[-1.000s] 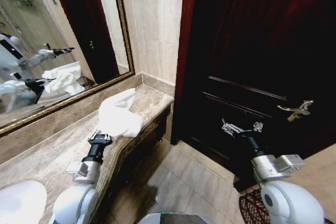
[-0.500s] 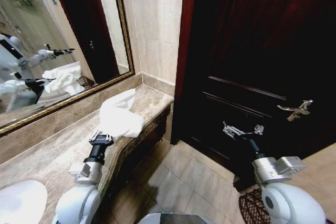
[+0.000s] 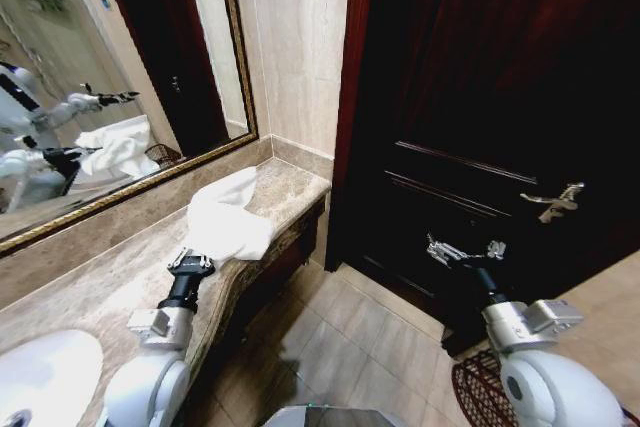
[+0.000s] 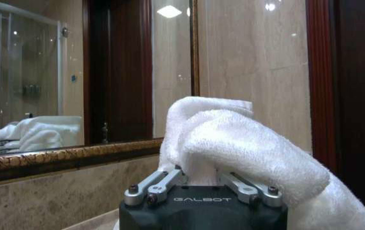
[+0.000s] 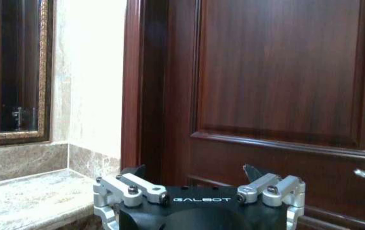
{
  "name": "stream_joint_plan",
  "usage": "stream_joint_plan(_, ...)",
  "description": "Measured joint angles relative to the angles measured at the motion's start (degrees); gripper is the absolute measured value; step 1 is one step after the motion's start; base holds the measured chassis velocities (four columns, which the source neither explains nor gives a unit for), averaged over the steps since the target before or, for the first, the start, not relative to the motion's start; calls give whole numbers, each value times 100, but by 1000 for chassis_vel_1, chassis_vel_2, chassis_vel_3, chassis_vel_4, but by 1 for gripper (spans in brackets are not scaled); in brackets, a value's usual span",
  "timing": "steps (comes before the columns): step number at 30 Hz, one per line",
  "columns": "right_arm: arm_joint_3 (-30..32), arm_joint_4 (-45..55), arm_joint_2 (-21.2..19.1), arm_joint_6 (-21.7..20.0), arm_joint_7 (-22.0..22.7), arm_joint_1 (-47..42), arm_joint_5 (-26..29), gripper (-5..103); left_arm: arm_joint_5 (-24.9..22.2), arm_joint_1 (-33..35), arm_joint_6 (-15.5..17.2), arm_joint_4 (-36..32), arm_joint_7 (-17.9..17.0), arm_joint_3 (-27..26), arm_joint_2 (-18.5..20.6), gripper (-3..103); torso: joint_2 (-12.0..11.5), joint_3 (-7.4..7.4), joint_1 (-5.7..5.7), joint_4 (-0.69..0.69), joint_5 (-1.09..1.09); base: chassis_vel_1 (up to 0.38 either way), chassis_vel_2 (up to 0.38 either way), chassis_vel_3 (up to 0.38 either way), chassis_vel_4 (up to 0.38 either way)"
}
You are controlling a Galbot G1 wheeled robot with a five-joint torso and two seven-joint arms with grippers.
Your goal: Discard the used towel into the hamper.
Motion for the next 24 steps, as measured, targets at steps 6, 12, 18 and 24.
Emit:
stream_joint_plan(6, -8, 0, 24, 30, 1, -24, 4, 100, -6, -10, 16, -35, 5, 28, -2, 12, 0, 0, 0, -1, 1, 31, -67, -53, 69)
stream_joint_plan(12, -25, -1, 76, 34, 10, -23, 8, 100, -2, -13, 19, -71, 6, 86, -16, 12, 0, 0, 0, -1, 0, 62, -46, -44, 53)
stream_joint_plan(18, -67, -1, 128, 34, 6, -64, -2, 100, 33, -11, 41, -167, -8, 187, -39, 12, 1, 0, 0, -1, 0, 65, -51, -55, 61)
stream_joint_plan(24, -58, -1, 165, 36, 6, -145, 1, 100, 164, 12, 37, -199, -48, 368, -87, 12, 1, 0, 1, -1, 1, 51, -70, -51, 59)
